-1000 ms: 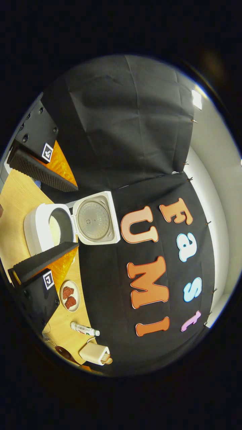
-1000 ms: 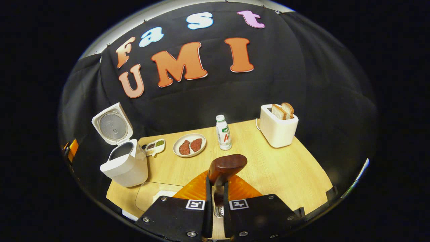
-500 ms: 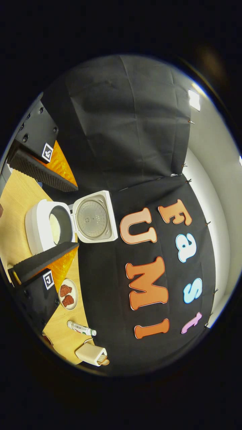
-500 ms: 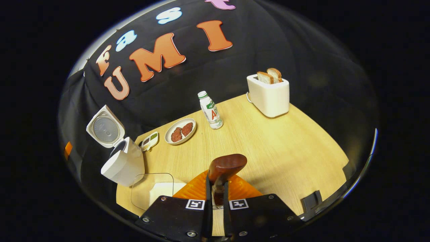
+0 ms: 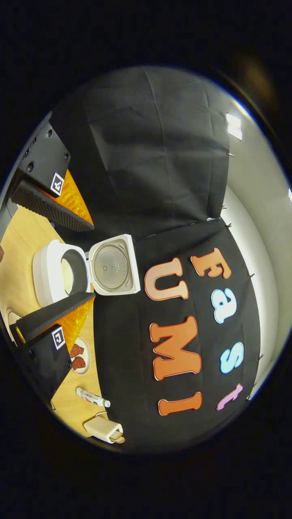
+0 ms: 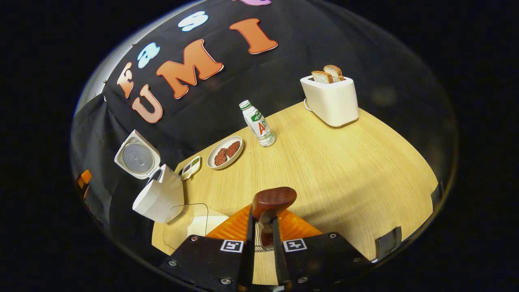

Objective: Close the left gripper, press the button to open the rice cooker; take a wooden spoon from the chopstick holder with the right hand, scoop a spoonful of rice and pour it into the rice cooker, then put the wooden spoon back into the chopstick holder.

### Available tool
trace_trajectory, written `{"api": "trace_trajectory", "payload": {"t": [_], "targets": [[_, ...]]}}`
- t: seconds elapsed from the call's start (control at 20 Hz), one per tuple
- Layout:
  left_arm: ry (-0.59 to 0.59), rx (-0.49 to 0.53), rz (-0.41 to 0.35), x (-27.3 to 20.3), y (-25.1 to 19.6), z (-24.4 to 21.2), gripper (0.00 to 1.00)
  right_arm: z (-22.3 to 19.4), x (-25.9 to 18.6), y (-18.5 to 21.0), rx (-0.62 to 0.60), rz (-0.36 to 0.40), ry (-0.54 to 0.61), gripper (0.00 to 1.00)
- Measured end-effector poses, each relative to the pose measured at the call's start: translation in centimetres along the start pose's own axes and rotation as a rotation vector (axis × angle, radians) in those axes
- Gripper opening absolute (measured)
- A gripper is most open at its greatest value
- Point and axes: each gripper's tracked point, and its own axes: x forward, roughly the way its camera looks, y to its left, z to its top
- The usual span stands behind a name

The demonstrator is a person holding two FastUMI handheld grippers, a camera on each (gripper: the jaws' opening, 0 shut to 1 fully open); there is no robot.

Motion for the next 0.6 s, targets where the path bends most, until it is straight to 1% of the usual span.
{"api": "trace_trajectory", "payload": {"t": [0.05, 0.1, 0.15, 0.2, 0.25, 0.3, 0.35, 0.4, 0.45, 0.55, 0.6], "targets": [[-0.005, -0.007, -0.003, 0.3, 0.1, 0.4, 0.98, 0.2, -0.2, -0.1, 0.004, -0.001, -0.011, 0.22], [-0.009, -0.011, -0.012, 0.4, 0.1, 0.5, 1.0, 0.9, 0.1, -0.1, 0.007, -0.011, -0.015, 0.25], [-0.017, -0.014, -0.018, 0.9, 0.2, 0.8, 0.99, 0.8, -0.1, -0.4, 0.009, -0.027, -0.02, 0.31], [-0.021, -0.019, -0.03, 1.6, 0.2, 1.0, 1.0, 0.8, -0.2, -0.5, 0.011, -0.042, -0.025, 0.34], [-0.024, -0.024, -0.043, 2.3, 0.2, 1.1, 0.99, 0.8, -0.5, -0.5, 0.014, -0.056, -0.034, 0.4], [-0.026, -0.03, -0.054, 3.1, 0.4, 1.2, 1.0, 0.9, -0.7, -0.5, 0.019, -0.072, -0.043, 0.45], [-0.027, -0.038, -0.071, 3.9, 0.5, 1.2, 1.0, 1.0, -1.1, -0.5, 0.02, -0.09, -0.051, 0.55], [-0.024, -0.048, -0.088, 4.7, 0.5, 1.2, 0.98, 1.2, -1.3, -0.7, 0.016, -0.113, -0.06, 0.59], [-0.018, -0.059, -0.105, 5.6, 0.6, 1.1, 0.98, 1.3, -1.7, -1.0, 0.01, -0.142, -0.065, 0.69], [-0.009, -0.077, -0.13, 7.1, 1.1, 1.5, 0.98, 2.1, -2.5, -1.8, -0.001, -0.203, -0.089, 0.81], [-0.005, -0.083, -0.139, 8.1, 1.4, 1.7, 0.98, 2.7, -3.1, -2.1, -0.005, -0.23, -0.105, 0.83]]}}
